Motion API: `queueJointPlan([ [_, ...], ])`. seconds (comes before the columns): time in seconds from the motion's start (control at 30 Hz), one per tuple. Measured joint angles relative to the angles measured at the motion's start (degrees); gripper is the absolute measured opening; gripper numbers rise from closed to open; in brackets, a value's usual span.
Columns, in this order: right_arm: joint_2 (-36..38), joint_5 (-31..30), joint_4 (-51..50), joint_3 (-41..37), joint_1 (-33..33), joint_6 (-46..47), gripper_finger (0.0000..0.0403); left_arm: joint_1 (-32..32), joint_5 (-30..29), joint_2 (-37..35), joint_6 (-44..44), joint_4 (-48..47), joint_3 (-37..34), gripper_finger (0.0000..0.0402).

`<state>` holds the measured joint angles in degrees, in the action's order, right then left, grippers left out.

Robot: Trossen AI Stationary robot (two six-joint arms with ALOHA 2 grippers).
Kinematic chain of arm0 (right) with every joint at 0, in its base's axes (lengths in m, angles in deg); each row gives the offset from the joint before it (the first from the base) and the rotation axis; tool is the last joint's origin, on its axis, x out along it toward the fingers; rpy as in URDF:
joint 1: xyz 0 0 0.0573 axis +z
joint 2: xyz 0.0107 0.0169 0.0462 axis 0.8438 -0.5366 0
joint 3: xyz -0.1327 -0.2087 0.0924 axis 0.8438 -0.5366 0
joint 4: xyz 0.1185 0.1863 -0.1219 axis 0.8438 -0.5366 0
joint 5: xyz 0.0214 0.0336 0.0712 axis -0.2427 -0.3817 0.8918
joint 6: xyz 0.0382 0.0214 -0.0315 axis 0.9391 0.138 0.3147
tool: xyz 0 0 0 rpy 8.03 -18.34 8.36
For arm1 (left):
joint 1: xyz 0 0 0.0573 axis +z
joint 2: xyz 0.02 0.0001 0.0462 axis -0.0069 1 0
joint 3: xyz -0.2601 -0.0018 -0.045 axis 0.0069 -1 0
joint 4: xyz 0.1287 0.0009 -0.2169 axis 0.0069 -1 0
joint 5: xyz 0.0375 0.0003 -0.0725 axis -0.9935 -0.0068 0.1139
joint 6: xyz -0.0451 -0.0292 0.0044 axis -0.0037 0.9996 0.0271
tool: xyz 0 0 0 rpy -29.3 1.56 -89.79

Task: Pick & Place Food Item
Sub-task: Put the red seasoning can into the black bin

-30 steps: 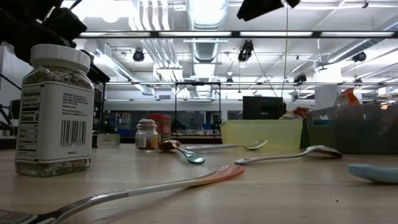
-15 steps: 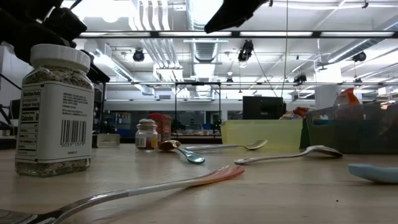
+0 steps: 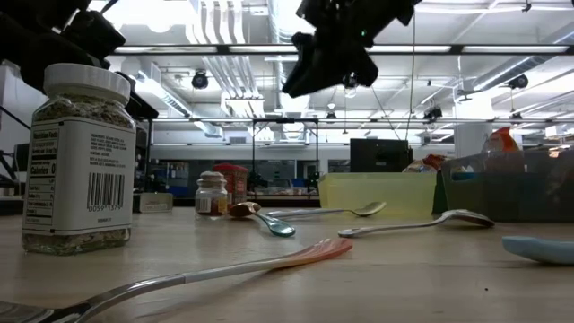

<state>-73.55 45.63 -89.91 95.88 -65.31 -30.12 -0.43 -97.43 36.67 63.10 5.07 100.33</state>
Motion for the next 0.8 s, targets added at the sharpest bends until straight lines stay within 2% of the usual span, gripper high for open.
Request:
queueJointPlan([
  [0.1, -0.7, 1.4, 0.5, 0.0, -1.9, -0.2, 0.0127, 0.0, 0.0, 0.0, 0.0, 0.0, 0.0, 0.034],
  [0.3, -1.1, 12.5, 0.1, 2.0, -6.7, 0.2, 0.0128, 0.0, 0.0, 0.0, 0.0, -0.1, 0.0, 0.034],
  [0.4, -2.0, 14.4, 0.3, 3.3, -8.0, 2.8, 0.0134, 0.0, 0.0, 0.0, 0.0, -0.1, 0.0, 0.034],
  [0.5, -3.6, 13.3, 0.0, 4.7, -8.6, 6.5, 0.0162, 0.0, 0.0, 0.0, 0.0, -0.1, 0.0, 0.034],
  [0.63, -4.9, 12.1, -0.2, 6.4, -8.8, 11.4, 0.022, 0.0, 0.0, 0.0, 0.0, -0.1, 0.0, 0.034],
  [0.7, -5.1, 12.1, 0.0, 7.1, -8.8, 10.5, 0.0251, 0.0, 0.0, 0.0, 0.0, -0.2, 0.0, 0.034],
  [0.8, -5.5, 12.1, -0.1, 7.9, -8.8, 4.6, 0.029, 0.0, 0.0, 0.0, 0.0, -0.5, 0.0, 0.034],
])
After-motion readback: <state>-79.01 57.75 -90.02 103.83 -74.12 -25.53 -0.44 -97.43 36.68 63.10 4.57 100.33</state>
